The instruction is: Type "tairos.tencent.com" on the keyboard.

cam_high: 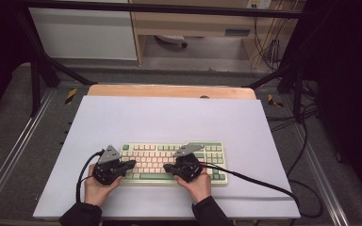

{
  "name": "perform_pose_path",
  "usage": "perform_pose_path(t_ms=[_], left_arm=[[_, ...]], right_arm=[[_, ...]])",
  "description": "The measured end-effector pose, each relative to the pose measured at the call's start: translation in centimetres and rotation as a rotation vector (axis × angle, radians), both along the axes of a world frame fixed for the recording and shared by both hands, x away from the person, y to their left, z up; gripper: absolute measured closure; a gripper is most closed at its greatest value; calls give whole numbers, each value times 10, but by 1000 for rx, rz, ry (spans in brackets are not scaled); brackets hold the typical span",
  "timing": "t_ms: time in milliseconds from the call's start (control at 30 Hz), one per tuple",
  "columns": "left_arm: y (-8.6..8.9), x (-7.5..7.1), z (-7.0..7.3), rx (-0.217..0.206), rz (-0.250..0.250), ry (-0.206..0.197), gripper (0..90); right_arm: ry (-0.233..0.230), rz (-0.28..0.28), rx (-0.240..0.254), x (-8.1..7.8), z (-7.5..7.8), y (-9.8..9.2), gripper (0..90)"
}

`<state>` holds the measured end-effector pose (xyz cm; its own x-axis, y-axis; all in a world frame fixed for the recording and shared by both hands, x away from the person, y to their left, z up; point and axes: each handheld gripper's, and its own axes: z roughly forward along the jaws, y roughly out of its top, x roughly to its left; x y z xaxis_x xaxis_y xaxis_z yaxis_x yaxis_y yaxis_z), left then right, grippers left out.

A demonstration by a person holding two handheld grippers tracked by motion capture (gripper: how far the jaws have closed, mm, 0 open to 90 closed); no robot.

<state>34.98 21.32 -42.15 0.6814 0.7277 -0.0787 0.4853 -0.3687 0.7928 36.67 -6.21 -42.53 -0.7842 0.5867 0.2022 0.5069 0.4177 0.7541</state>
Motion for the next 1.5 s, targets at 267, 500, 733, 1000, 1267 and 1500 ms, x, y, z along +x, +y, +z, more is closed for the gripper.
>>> perform_pose_path(t_ms=[267,500,733,1000,1267,1500], left_arm=[[-1,0,-1,3,-3,2,900],[-1,0,-1,3,-3,1,900],[-1,0,-1,4,-4,2,900],[-1,0,0,1,-4,-2,900],[-2,-1,0,2,-7,-2,900],[-3,-1,0,7,-11,-2,899]], right_arm=[[9,-1,10,2,-5,3,900],[14,5,13,2,-8,6,900],[9,5,-6,2,-10,8,900],[-9,7,-6,1,-1,3,900],[-27,-2,-21,-1,8,-9,900],[-25,-27,-16,-3,8,-27,900]])
